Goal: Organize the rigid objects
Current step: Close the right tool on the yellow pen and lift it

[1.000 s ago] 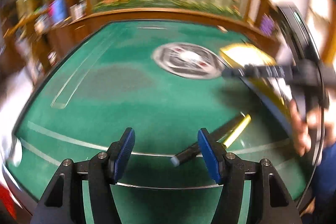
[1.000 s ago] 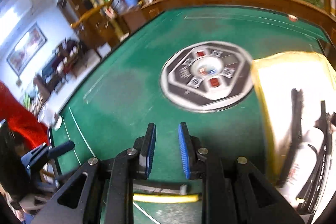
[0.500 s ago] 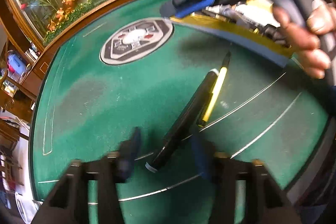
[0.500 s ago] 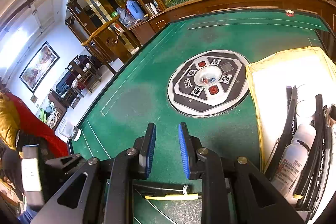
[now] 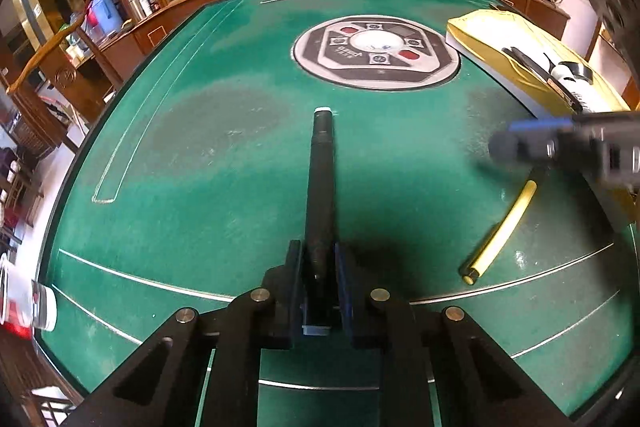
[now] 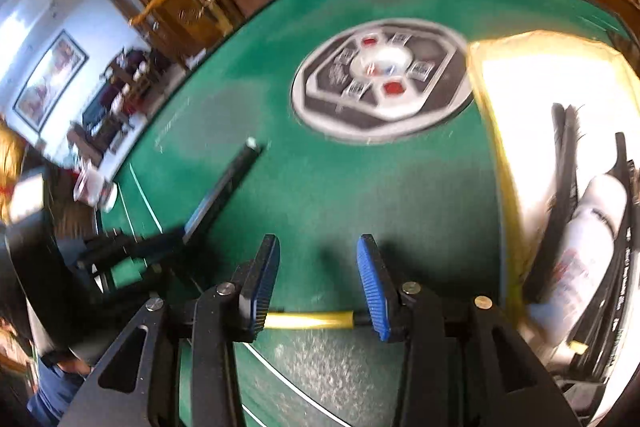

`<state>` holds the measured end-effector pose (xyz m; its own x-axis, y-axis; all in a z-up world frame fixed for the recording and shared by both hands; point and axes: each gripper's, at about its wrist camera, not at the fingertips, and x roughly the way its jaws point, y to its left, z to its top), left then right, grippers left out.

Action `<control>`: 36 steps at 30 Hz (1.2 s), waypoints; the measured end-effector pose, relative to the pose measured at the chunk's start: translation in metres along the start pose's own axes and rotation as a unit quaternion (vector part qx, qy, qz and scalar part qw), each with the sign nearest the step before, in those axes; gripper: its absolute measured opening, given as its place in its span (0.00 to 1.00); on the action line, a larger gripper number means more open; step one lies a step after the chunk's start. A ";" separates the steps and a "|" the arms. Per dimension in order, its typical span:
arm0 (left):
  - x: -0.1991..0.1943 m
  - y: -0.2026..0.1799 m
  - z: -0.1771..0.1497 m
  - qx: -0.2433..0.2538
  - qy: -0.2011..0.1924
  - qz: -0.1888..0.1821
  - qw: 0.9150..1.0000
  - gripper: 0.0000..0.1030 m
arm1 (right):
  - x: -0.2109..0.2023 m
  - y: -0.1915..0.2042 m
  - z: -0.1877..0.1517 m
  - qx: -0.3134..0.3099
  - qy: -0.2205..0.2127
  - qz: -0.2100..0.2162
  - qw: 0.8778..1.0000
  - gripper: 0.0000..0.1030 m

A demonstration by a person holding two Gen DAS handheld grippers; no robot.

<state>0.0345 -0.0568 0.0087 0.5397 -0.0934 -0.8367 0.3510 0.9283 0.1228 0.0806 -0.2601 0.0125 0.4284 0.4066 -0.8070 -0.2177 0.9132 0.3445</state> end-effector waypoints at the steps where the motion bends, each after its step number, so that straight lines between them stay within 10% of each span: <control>1: 0.000 0.001 -0.001 -0.002 0.000 -0.002 1.000 0.16 | 0.002 0.002 -0.003 -0.006 0.011 -0.005 1.000 0.38; 11: 0.001 0.010 -0.001 -0.007 -0.003 -0.025 1.000 0.16 | -0.017 0.027 -0.044 -0.141 0.057 -0.010 0.988 0.55; 21: 0.004 0.009 0.006 0.006 -0.003 -0.021 1.000 0.21 | -0.002 0.047 -0.059 -0.284 0.044 -0.113 0.951 0.47; 23: 0.007 0.011 0.010 0.002 -0.002 -0.004 1.000 0.39 | 0.001 0.047 -0.050 -0.273 0.054 -0.102 0.955 0.15; 25: 0.010 0.017 0.013 -0.013 -0.005 -0.004 1.000 0.47 | 0.006 0.045 -0.039 -0.250 0.053 -0.109 0.961 0.11; 28: 0.011 0.026 0.012 -0.042 -0.004 -0.052 0.998 0.15 | 0.010 0.036 -0.025 -0.184 0.043 -0.090 0.978 0.09; 36: 0.005 0.014 0.005 -0.056 -0.011 -0.006 0.998 0.15 | 0.013 0.027 -0.019 -0.095 0.011 -0.038 0.995 0.08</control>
<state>0.0460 -0.0460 0.0091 0.5531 -0.1112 -0.8257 0.2701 0.9615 0.0514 0.0633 -0.2309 0.0023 0.4305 0.3343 -0.8384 -0.3486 0.9184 0.1872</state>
